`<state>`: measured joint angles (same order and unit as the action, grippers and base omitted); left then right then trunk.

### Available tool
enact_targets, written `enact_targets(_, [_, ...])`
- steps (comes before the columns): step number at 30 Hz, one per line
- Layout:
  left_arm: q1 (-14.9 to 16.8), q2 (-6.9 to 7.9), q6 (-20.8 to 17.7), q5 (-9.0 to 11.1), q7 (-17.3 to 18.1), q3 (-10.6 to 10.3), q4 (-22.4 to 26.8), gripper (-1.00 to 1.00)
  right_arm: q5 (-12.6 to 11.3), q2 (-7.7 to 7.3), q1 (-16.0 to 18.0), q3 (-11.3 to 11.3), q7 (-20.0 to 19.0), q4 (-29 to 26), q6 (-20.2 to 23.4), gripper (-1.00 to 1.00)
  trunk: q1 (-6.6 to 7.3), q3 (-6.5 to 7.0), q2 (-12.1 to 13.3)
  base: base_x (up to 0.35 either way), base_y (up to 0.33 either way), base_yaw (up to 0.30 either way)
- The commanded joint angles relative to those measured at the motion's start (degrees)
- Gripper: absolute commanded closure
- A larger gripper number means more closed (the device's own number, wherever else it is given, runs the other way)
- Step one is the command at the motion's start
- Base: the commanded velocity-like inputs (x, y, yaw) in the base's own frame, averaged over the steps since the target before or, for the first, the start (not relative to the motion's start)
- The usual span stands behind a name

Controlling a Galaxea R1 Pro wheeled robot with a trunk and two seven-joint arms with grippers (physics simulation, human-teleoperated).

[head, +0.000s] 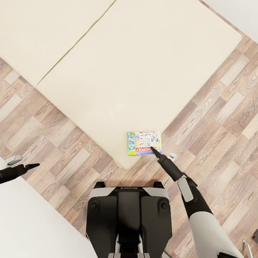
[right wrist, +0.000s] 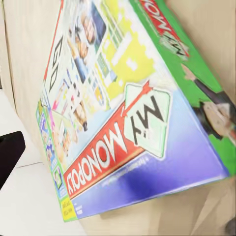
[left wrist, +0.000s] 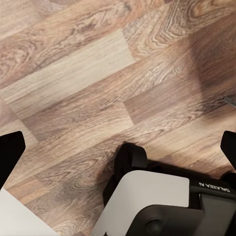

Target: Put all the toys in the child's room - the three board games (two on the bed and one on the table), the two jigsaw puzzles on the table, and the tennis ball on the table - inside the toy box on the table in the child's room.

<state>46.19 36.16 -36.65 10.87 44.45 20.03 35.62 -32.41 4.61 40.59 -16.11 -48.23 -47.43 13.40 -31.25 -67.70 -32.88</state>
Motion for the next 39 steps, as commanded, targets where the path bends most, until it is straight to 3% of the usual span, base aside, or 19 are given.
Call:
enact_targets(1, [0.0,-0.01,-0.4,0.2,0.1,0.1,0.0,-1.0,-0.4,-0.09,0.0,-0.2,-0.2,0.0,0.6,-1.0,-0.02,-0.04,-0.1,0.0,0.0,0.0])
enact_targets(23, [0.0,0.03,-0.4,0.2,0.1,0.2,0.0,-1.0,-0.9,-0.48,0.0,-0.1,-0.1,0.1,0.7,-1.0,-0.02,-0.04,-0.1,0.0,0.0,0.0])
enact_targets(24, [0.0,0.04,-0.4,0.2,0.1,0.2,0.0,-1.0,-0.9,-0.48,0.0,-0.1,-0.1,0.1,0.7,1.0,-0.02,-0.04,-0.1,0.0,0.0,0.0])
enact_targets(39, [0.0,0.01,-0.4,0.2,0.1,0.1,0.0,-1.0,-0.9,-0.41,0.0,0.1,0.1,0.1,0.7,1.0,-0.02,-0.04,-0.1,0.0,0.0,0.0])
